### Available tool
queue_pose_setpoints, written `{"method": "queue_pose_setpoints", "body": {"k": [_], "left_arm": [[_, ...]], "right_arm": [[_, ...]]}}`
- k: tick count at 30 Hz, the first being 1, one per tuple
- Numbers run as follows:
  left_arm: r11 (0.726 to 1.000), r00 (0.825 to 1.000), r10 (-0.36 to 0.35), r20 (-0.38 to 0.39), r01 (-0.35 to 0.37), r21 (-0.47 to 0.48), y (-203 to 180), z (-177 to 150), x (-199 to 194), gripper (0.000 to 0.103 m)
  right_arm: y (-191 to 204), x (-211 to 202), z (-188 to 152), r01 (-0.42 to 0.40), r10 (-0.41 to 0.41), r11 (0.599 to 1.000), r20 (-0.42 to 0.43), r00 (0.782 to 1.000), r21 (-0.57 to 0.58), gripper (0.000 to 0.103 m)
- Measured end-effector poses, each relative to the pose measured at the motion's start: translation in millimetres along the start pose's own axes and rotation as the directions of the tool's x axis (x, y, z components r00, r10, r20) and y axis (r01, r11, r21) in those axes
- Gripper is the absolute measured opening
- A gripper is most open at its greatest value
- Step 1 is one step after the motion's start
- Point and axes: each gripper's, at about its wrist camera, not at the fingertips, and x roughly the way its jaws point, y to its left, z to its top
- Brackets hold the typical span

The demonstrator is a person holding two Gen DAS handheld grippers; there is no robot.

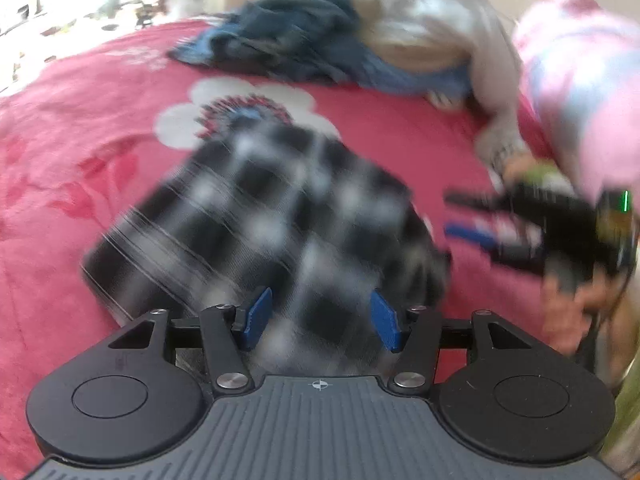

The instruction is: Fold clothes

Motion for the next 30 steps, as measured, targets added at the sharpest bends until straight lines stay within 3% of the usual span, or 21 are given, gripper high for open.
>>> {"method": "queue_pose_setpoints", "body": {"k": [5, 9, 12, 15, 19, 22, 24, 27, 30], "left_arm": [[0.977, 0.989, 0.126, -0.071, -0.111, 0.184, -21.5, -38.7, 20.5, 0.054], [0.938, 0.976, 0.214, -0.035, -0.196, 0.285, -29.3, -57.0, 17.3, 0.054], [0.933, 0.977, 0.211, 0.017, -0.206, 0.296, -30.5, -53.5, 3.4, 0.054], [0.933, 0.979, 0.187, 0.075, -0.201, 0.298, -32.2, -39.2, -4.2, 0.054], [0.931, 0.979, 0.157, 0.126, -0.189, 0.313, -43.0, -13.5, 9.4, 0.054], [0.906, 0.973, 0.159, 0.165, -0.21, 0.367, -58.3, -0.5, 30.9, 0.054], [0.889, 0.97, 0.169, 0.173, -0.226, 0.398, -69.5, 6.2, 45.3, 0.054], [0.86, 0.961, 0.198, 0.195, -0.266, 0.435, -80.8, 15.2, 66.4, 0.051], [0.836, 0.951, 0.235, 0.202, -0.304, 0.457, -83.4, 21.5, 81.2, 0.034]], "right_arm": [[23.9, -5.0, 2.7, 0.067, -0.076, 0.978, -0.041, 0.996, -0.196, 0.049], [26.6, 0.9, -3.4, 0.132, -0.154, 0.959, -0.071, 0.986, -0.252, 0.048], [36.5, 6.8, -6.1, 0.122, -0.163, 0.944, -0.11, 0.98, -0.307, 0.048], [57.4, 14.7, -2.1, 0.108, -0.189, 0.903, -0.159, 0.969, -0.416, 0.047], [88.2, 28.3, 9.8, 0.07, -0.226, 0.817, -0.208, 0.952, -0.572, 0.047], [102.6, 39.7, 16.4, 0.051, -0.26, 0.747, -0.221, 0.94, -0.663, 0.047], [104.0, 43.4, 18.7, 0.043, -0.263, 0.72, -0.215, 0.94, -0.693, 0.047], [93.2, 45.6, 21.0, 0.036, -0.244, 0.741, -0.219, 0.945, -0.67, 0.047], [77.4, 49.5, 25.3, 0.05, -0.245, 0.787, -0.238, 0.94, -0.615, 0.046]]}}
